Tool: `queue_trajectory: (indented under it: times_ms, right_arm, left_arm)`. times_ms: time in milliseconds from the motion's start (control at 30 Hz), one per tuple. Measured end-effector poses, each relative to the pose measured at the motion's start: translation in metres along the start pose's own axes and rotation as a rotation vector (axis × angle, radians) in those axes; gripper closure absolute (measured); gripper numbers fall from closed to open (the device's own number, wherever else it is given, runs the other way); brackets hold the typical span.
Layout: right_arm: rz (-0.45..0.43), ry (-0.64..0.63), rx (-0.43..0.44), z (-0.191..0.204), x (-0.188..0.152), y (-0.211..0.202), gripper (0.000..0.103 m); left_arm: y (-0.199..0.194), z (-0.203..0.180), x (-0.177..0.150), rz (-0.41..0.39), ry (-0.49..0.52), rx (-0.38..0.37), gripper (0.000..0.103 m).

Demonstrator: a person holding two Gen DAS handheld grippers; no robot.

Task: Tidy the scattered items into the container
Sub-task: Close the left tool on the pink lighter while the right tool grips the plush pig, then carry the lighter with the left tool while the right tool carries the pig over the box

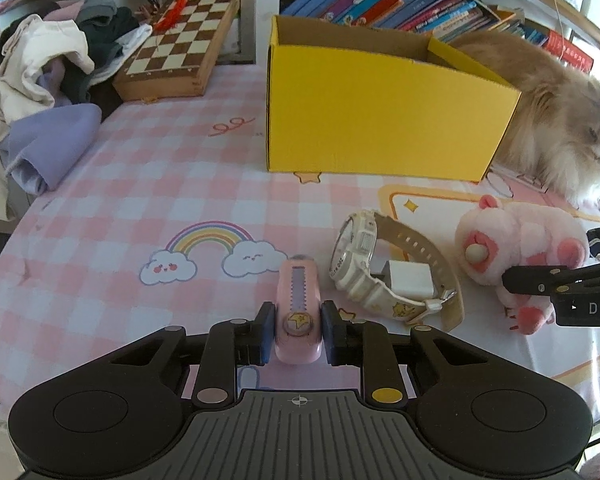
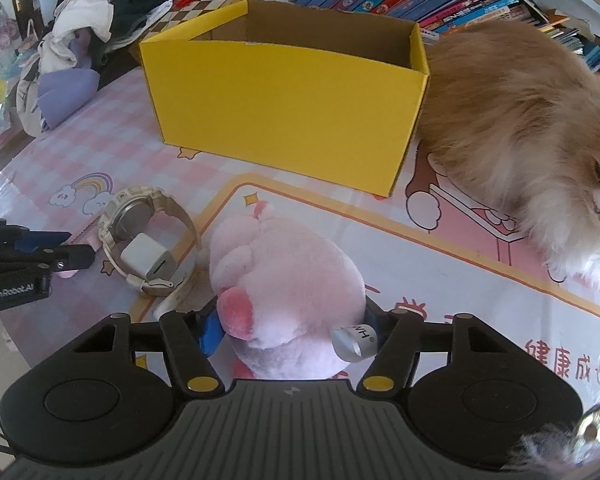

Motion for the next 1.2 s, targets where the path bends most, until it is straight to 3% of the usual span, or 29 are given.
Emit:
queue_trajectory:
  times_ms: [700,1200]
  right_arm:
    - [-0.050,0.019,-0.035,-0.001,-0.003,-0.033,0.041]
    - [-0.085,-0.002,-0.051,-0.001,0.009,-0.055,0.041]
  left_arm:
    - [-0.036,0.001,0.006,-0.092,0.004,-0.042,0.080]
    - [-0.063,-0.006,0.030,-0.175,0.028,-0.094,0.080]
Point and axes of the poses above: each gripper's, at about its wrist camera, not at the fingertips, and y roughly the way its jaws point, z to its left, x to its top, the point moved 8 cm from there along y, roughly the way its jaws point
